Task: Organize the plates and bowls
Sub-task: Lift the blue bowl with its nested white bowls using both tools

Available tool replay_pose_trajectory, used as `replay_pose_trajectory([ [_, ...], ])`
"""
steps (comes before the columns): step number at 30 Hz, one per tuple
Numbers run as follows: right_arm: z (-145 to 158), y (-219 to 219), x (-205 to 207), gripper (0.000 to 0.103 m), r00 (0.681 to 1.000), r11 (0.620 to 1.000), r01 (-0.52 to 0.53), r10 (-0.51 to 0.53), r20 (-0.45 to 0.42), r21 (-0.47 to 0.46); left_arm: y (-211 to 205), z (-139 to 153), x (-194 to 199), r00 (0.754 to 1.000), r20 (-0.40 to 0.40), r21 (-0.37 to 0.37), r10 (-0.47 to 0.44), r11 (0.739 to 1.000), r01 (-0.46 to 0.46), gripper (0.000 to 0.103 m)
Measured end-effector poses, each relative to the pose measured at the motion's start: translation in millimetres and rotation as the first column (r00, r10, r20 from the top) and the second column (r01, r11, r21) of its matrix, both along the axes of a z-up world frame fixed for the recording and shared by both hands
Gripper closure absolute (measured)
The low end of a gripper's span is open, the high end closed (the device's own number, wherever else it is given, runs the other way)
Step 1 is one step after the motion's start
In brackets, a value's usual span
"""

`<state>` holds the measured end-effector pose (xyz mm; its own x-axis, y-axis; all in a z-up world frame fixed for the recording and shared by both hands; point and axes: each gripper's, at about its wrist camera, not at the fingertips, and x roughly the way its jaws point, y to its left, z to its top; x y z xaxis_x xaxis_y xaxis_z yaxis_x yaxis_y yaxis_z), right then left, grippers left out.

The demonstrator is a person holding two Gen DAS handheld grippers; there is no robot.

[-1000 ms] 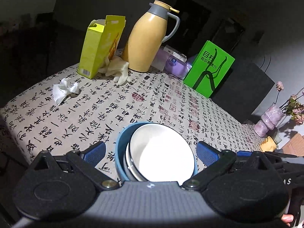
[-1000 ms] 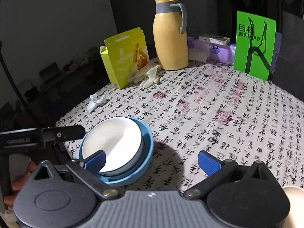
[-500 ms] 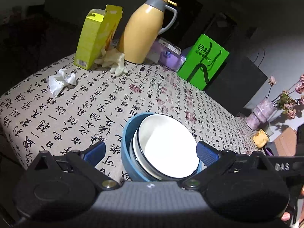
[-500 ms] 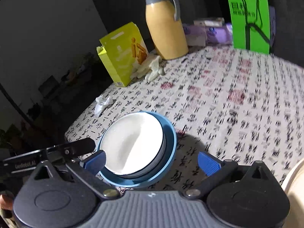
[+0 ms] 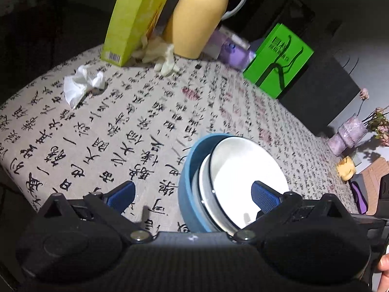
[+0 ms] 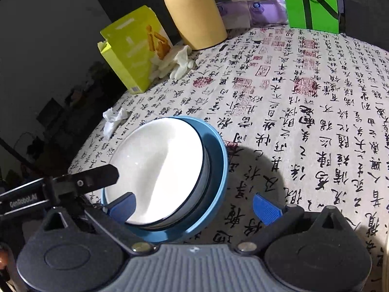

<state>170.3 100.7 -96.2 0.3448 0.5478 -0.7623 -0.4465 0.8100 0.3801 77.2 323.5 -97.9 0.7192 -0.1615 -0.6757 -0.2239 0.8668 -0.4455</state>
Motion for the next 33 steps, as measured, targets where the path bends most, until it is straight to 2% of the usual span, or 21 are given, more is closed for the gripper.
replay_pose_trajectory([
  [3, -7, 3, 3, 0.001, 1.000, 1.000, 0.010, -0.010, -0.016, 0.000, 0, -3, 6, 1.000, -0.012, 0.009, -0.009, 1.000, 0.010, 0.000],
  [9, -23, 6, 12, 0.015, 0.998, 0.999, 0.040, -0.040, -0.058, 0.004, -4, -12, 17, 0.999, -0.036, 0.011, -0.035, 0.999, 0.035, 0.002],
  [14, -31, 4, 18, 0.035, 0.995, 0.997, 0.064, -0.061, -0.078, 0.033, -2, -25, 26, 0.997, -0.070, -0.031, -0.036, 0.999, 0.034, 0.019],
  [16, -34, 1, 20, 0.041, 0.993, 0.996, 0.071, -0.065, -0.095, 0.060, -2, -30, 28, 0.996, -0.083, -0.049, -0.040, 0.998, 0.036, 0.022],
  [20, -38, -4, 21, 0.049, 0.991, 0.990, 0.073, -0.059, -0.118, 0.120, -4, -35, 29, 0.996, -0.074, -0.087, -0.048, 0.995, 0.042, 0.028],
  [24, -40, -6, 20, 0.054, 0.990, 0.985, 0.082, -0.063, -0.125, 0.153, -6, -37, 29, 0.997, -0.061, -0.118, -0.053, 0.992, 0.045, 0.036],
  [26, -43, -8, 21, 0.056, 0.988, 0.982, 0.091, -0.068, -0.140, 0.167, -6, -39, 28, 0.997, -0.062, -0.139, -0.055, 0.989, 0.046, 0.048],
  [33, -49, -10, 21, 0.056, 0.983, 0.973, 0.113, -0.080, -0.165, 0.199, -8, -41, 29, 0.998, -0.048, -0.148, -0.041, 0.988, 0.033, 0.050],
])
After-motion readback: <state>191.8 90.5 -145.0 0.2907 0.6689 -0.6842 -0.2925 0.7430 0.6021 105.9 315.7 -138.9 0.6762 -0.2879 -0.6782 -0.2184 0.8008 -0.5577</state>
